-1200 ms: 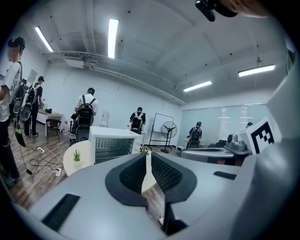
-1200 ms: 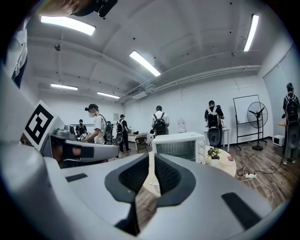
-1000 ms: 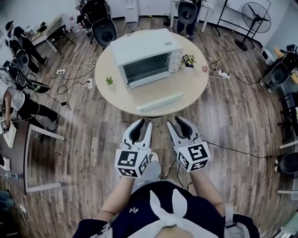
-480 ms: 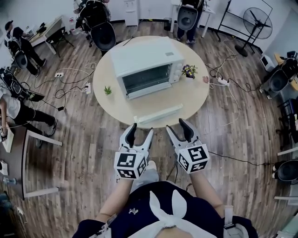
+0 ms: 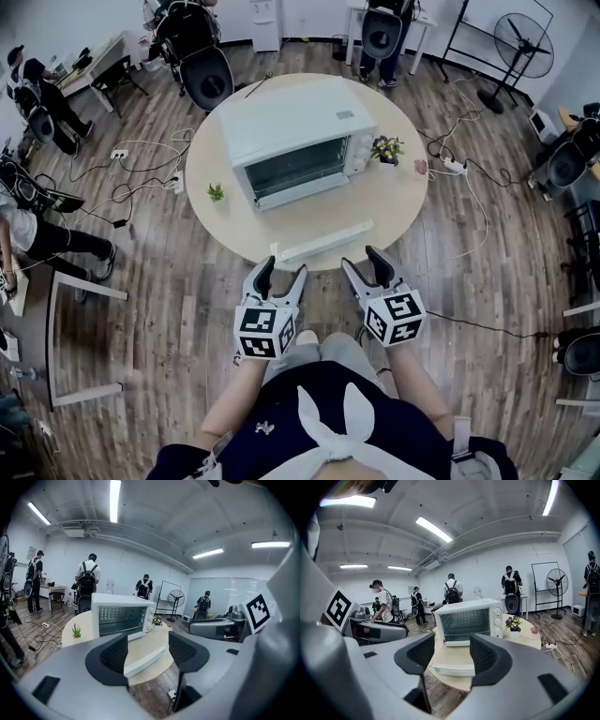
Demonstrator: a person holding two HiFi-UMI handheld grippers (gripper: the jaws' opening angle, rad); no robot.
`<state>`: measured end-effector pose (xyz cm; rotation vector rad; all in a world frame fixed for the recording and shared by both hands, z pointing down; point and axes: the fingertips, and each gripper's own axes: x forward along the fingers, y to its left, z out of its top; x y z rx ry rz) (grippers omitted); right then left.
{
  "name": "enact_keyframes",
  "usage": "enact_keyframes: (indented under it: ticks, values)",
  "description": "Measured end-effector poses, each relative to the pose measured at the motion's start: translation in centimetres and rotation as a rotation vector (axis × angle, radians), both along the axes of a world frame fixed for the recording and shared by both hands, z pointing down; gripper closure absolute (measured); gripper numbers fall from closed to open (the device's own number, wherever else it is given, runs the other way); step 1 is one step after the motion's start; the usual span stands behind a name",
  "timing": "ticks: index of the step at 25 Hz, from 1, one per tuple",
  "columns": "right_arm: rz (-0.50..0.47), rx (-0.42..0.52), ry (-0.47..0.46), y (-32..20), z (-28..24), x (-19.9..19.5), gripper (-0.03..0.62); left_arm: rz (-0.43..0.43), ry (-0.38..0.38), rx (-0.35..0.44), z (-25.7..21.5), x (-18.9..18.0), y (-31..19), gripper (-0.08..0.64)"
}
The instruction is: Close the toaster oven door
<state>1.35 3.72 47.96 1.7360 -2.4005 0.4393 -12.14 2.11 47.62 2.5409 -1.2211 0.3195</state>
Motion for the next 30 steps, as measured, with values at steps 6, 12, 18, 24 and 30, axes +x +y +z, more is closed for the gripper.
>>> enact_keyframes:
  ticks: [6, 12, 18, 24, 30]
  values:
    - [-0.005, -0.071, 0.028, -1.1, 2.5, 1.6, 0.351, -0.023, -0.027, -0.065, 2.7, -0.4, -1.0, 0.298]
    - [-0.024, -0.153, 0.060, -3.1, 5.6, 3.8, 0.351, -0.075, -0.027, -0.118, 5.0, -0.8, -2.3, 0.297]
    - [-0.066, -0.240, 0.107, -5.6, 9.2, 6.1, 0.351, -0.144, -0.069, -0.186, 8.1, -1.1, -3.7, 0.297]
    - [-0.106, -0.325, 0.131, -7.2, 12.8, 7.5, 0.351, -0.203, -0.118, -0.261, 11.7, -1.9, -4.2, 0.296]
    - [-0.125, -0.391, 0.151, -8.4, 16.1, 8.7, 0.356, -0.246, -0.160, -0.265, 14.2, -2.3, -5.0, 0.297]
